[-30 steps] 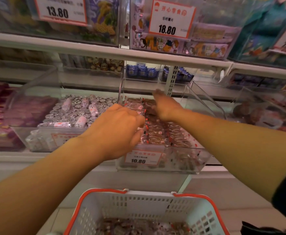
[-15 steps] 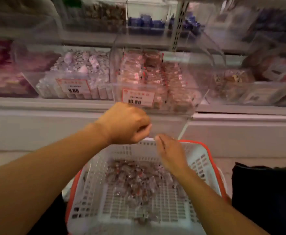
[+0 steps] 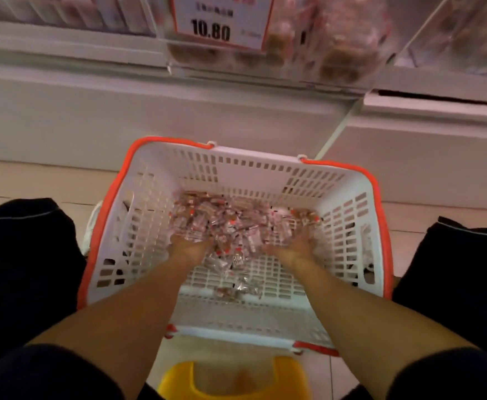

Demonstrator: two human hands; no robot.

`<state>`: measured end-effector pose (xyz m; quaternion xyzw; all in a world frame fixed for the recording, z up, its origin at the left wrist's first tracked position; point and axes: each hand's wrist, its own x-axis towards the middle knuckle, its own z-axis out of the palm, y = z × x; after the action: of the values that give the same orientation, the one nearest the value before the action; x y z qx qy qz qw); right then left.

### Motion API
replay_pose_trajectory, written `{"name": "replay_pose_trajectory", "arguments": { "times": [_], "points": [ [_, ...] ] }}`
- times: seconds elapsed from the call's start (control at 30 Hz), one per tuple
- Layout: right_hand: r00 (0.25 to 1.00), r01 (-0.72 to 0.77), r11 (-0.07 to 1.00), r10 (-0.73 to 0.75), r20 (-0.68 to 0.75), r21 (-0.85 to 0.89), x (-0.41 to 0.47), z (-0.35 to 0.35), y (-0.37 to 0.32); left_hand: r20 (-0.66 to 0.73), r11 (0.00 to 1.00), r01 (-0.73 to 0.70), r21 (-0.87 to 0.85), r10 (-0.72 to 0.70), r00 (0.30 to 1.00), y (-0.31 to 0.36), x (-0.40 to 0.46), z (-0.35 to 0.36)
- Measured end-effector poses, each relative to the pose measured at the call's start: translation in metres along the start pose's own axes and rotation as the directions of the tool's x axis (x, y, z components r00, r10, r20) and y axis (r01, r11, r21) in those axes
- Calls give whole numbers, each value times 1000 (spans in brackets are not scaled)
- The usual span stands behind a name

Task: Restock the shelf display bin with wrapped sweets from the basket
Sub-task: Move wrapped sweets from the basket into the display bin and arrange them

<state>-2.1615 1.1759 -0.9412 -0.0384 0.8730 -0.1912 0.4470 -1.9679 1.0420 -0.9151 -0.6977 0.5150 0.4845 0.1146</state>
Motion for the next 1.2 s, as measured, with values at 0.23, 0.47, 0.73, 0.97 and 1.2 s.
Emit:
{"name": "replay_pose_trajectory", "arguments": {
  "times": [0.23, 0.47, 0.73, 0.97, 1.2],
  "points": [
    [987, 161, 959, -161, 23, -235, 11, 41, -16, -33, 983, -36, -179, 31, 999, 10, 29, 33],
    [968, 211, 959, -232, -94, -188, 11, 64, -18, 93, 991, -124, -51, 129, 987, 17, 30, 56],
    [968, 251, 958, -246, -55, 136, 8, 53, -19, 156, 977, 37, -212, -4, 988, 9, 25, 56],
    [989, 140, 975, -145, 14, 172, -7, 31, -11, 127, 985, 68, -155, -49, 991, 3, 9, 39],
    [980, 73, 967, -114, 162, 242, -31, 21, -4, 76, 981, -47, -190, 63, 995, -3, -8, 21]
  ]
}}
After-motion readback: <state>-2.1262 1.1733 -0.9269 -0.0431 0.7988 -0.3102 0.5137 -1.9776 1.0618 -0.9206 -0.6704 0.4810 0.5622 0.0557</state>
